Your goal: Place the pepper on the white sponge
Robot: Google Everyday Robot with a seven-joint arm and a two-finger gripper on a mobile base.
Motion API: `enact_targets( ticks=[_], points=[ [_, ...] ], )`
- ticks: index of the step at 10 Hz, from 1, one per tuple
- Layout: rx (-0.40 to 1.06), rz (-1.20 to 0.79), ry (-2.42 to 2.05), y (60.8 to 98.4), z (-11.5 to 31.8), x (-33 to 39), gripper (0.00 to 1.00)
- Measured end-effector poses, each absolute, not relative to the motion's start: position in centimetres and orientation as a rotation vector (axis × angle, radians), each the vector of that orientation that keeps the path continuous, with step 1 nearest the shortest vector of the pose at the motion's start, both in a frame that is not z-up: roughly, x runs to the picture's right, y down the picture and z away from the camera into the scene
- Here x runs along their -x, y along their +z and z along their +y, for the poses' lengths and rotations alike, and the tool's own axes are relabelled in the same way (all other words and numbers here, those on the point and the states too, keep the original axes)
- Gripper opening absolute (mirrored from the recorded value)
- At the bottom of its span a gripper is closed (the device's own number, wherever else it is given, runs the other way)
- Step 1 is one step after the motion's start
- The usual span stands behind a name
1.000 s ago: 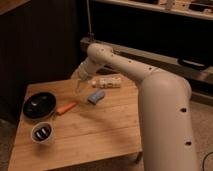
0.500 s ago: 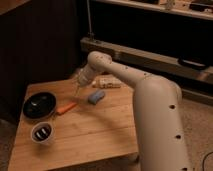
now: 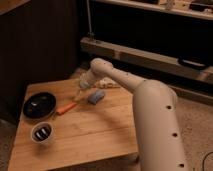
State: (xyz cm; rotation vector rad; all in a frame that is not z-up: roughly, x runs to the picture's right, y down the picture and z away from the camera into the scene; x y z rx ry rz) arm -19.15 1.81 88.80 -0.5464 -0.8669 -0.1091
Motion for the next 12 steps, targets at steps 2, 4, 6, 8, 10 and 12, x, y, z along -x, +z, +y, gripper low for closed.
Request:
enact_targets(
  ticks=[2, 4, 6, 8, 10, 12],
  points=[
    [0.562, -0.877, -0.12, 89.2, 2.7, 19.8, 0.65],
    [0.588, -0.884, -0.147, 89.2, 3.8, 20.6, 0.65],
    [0.609, -0.888, -0.167, 89.2, 5.0, 21.1, 0.65],
    [0.627, -0.889, -0.182, 89.5, 6.3, 21.8, 0.65],
    [0.637, -0.888, -0.2, 89.6, 7.1, 22.6, 0.65],
    [0.647, -0.872, -0.224, 89.5, 7.6, 23.3, 0.65]
  ],
)
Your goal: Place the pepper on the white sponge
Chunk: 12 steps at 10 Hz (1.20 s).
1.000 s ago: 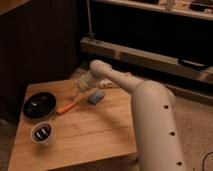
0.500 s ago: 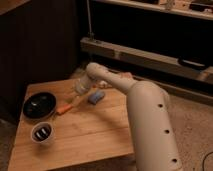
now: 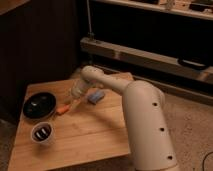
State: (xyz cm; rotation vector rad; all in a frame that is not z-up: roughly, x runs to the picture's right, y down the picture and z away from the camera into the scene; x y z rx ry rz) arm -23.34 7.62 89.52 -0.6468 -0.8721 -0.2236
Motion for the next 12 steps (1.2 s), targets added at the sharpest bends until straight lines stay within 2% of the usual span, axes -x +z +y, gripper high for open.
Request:
enact_targets(
  ticks=[5, 6, 7, 10, 11, 12],
  points=[
    [0.676, -0.836, -0.251, 89.8, 9.1, 24.0, 0.65],
    [0.679, -0.835, -0.248, 90.0, 9.3, 23.9, 0.62],
    [0.682, -0.834, -0.247, 90.1, 9.4, 23.9, 0.55],
    [0.69, -0.826, -0.249, 90.2, 9.6, 23.9, 0.25],
    [0.691, -0.819, -0.251, 90.1, 9.6, 23.8, 0.12],
    [0.691, -0.815, -0.253, 90.1, 9.5, 23.7, 0.04]
  ],
)
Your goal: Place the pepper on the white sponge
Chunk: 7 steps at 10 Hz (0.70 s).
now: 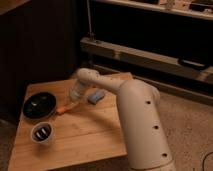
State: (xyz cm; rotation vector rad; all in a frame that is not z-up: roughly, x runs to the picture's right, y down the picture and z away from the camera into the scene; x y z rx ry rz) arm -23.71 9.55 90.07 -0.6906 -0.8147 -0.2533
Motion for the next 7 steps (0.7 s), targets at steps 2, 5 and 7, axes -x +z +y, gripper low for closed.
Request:
enact_targets(
  ticks=[2, 5, 7],
  points=[
    [0.687, -0.808, -0.253, 89.7, 9.2, 23.0, 0.0],
    [0.615, -0.841, -0.225, 87.1, 6.0, 21.4, 0.0],
    [0.551, -0.863, -0.212, 83.7, 2.5, 20.3, 0.0]
  ],
)
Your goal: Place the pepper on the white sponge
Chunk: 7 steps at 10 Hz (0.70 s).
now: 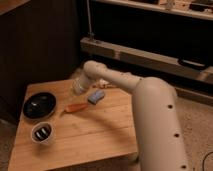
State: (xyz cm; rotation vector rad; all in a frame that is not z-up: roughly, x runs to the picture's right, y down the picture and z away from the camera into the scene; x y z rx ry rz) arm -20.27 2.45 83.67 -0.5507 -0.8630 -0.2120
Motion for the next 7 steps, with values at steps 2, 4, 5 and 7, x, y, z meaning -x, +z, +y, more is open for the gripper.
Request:
enact_targets(
  ticks=[2, 4, 5, 7],
  points=[
    [0.464, -0.865, -0.178, 80.6, -2.7, 17.0, 0.15],
    [0.433, -0.86, -0.171, 79.6, -4.2, 15.5, 0.35],
    [0.427, -0.863, -0.171, 79.3, -4.1, 15.7, 0.46],
    [0.426, -0.851, -0.154, 80.2, -3.0, 15.1, 0.65]
  ],
)
